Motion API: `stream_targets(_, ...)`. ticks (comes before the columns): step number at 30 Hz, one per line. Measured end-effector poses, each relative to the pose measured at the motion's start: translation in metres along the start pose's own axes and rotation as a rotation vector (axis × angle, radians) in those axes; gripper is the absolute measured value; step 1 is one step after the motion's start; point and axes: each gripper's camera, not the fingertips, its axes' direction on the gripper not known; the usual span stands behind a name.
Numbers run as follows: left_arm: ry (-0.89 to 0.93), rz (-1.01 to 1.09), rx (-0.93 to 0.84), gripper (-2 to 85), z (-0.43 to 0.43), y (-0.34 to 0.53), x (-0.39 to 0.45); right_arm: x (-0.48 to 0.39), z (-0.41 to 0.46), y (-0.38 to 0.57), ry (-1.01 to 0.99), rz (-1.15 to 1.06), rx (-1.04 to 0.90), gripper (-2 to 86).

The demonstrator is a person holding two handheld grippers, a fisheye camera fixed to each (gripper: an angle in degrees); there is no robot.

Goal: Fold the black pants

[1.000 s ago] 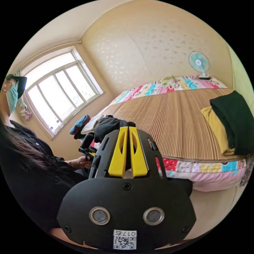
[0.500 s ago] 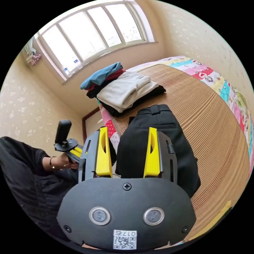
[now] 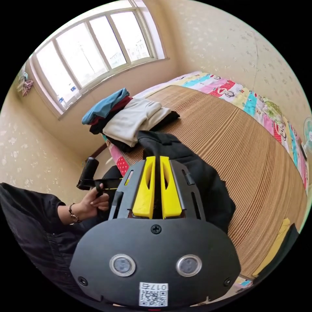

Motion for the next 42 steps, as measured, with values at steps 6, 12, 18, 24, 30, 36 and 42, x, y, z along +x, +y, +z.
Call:
stream_targets(6, 0.002, 0.073, -0.010, 3.6, 0.047, -0.026, 0.042, 0.042, -0.145, 0.073, 0.027, 0.136, 0.347, 2.5)
stream_targets(12, -0.072, 0.585, 0.110, 2.4, 0.011, 0.005, 0.223, 0.086, -0.310, 0.110, 0.090, 0.190, 0.733, 2.3)
stream_targets(18, -0.056, 0.826, 0.155, 3.7, 0.061, -0.153, 0.420, 0.209, -0.454, -0.086, 0.404, 0.162, 0.857, 3.2)
stream_targets(24, -0.220, 0.769, 0.211, 11.0, 0.121, -0.273, 0.488, 0.333, -0.475, -0.221, 0.544, 0.485, 0.621, 6.9)
stream_targets(30, -0.389, 0.711, -0.172, 13.1, 0.191, -0.233, 0.297, 0.350, -0.301, -0.121, 0.180, 0.259, 0.191, 8.9)
stream_targets(36, -0.548, 0.415, -0.216, 13.6, 0.186, -0.112, 0.069, 0.334, -0.128, 0.032, -0.431, 0.516, 0.046, 13.3)
stream_targets(42, -0.112, 0.013, -0.364, 7.1, 0.196, -0.050, -0.043, 0.297, -0.086, 0.031, -0.646, 0.751, 0.090, 16.3)
